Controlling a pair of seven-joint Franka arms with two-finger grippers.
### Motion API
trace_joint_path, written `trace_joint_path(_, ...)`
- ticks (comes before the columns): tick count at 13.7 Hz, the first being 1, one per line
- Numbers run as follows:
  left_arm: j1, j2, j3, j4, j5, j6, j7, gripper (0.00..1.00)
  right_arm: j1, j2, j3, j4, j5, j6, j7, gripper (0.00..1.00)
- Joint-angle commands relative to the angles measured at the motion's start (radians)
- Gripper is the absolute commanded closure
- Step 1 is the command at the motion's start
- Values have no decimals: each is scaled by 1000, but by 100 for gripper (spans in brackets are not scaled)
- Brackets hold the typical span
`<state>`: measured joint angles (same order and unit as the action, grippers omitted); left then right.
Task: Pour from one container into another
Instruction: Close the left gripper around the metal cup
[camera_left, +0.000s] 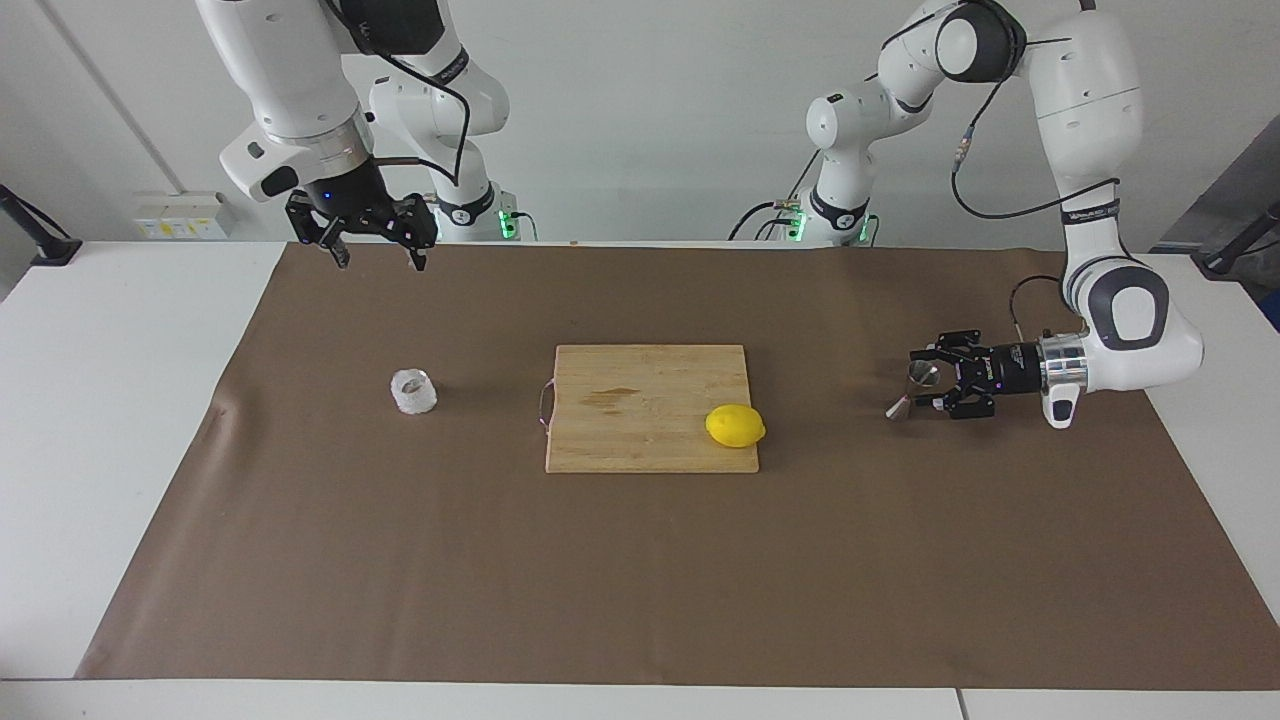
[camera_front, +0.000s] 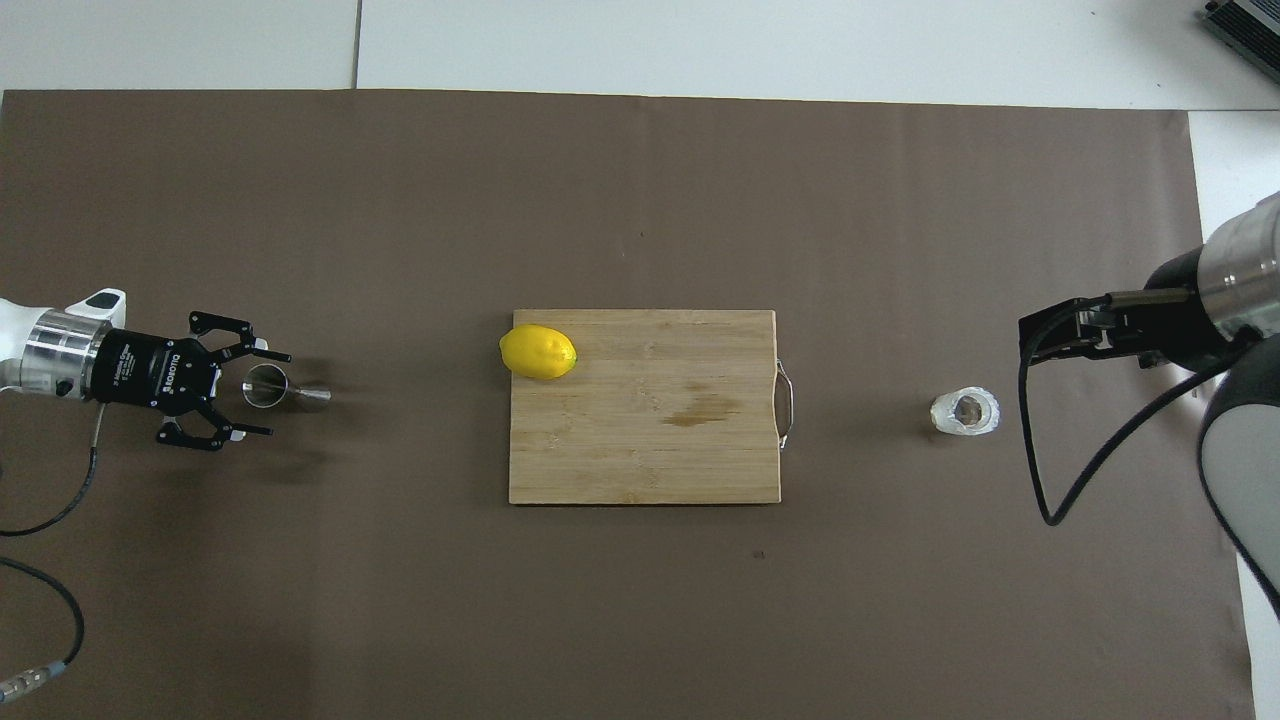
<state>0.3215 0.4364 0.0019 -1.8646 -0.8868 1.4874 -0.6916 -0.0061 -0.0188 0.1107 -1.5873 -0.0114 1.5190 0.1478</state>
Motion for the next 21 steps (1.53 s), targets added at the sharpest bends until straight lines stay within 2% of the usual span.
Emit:
trace_joint_path(1,-12,-8,17,-11,-12,-25,1,22,-3,-23,-8,-23,30,3,-27,0)
trace_joint_path(4,-7,-8,17,-7,-8,-48,3,31,-2,-23,-8,-23,30,3,-27,0)
trace_joint_path(11,1,-8,17,-4,28,-52,3,32,-3,-23,-9,-23,30,3,-27,0)
trace_joint_path(13,-1,-8,17,-2,22,-49,6,40,-3,-23,-8,-23,30,3,-27,0)
trace_joint_path(21,-16,-7,13,-2,-15,-24,3,41,-2,-23,-8,-23,30,3,-27,0)
